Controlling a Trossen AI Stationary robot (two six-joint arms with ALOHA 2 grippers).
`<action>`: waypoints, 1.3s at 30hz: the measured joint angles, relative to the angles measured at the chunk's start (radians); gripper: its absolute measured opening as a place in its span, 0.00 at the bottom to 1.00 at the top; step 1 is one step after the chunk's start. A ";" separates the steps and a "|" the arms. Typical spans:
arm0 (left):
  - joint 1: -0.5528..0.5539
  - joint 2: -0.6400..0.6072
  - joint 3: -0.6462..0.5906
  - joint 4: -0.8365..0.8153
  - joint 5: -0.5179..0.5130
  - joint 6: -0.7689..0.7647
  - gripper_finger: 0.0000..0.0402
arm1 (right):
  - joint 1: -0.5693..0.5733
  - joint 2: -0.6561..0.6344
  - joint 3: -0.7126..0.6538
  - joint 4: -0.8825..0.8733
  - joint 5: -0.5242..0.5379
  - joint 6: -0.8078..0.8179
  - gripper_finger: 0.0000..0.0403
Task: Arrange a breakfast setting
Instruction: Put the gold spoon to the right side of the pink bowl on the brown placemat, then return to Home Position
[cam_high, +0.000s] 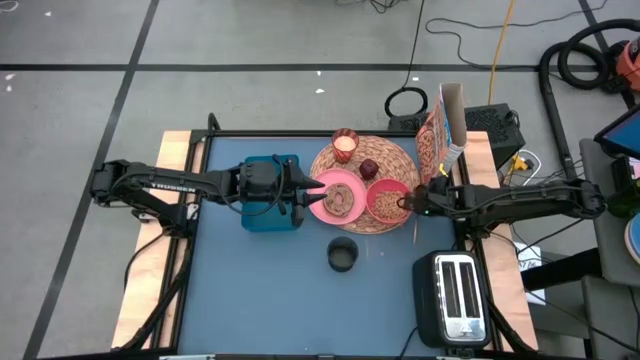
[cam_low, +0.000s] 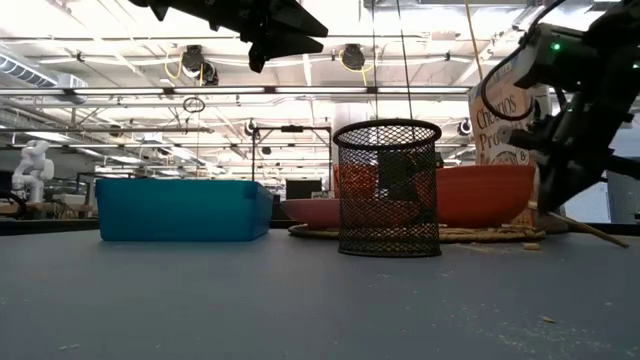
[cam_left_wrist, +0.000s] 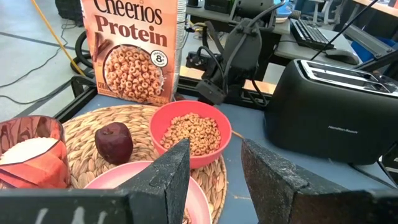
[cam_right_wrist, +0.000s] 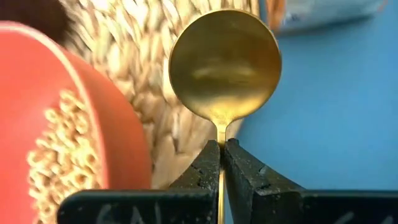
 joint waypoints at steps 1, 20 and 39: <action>0.000 0.000 0.000 0.000 0.000 0.000 0.37 | 0.000 0.001 0.000 0.007 0.016 -0.005 0.01; 0.000 0.000 0.000 0.000 0.000 0.000 0.37 | -0.001 0.074 0.002 0.105 0.138 -0.172 0.02; 0.000 0.000 0.000 0.000 0.000 0.001 0.37 | -0.001 0.077 0.002 0.109 0.186 -0.124 0.15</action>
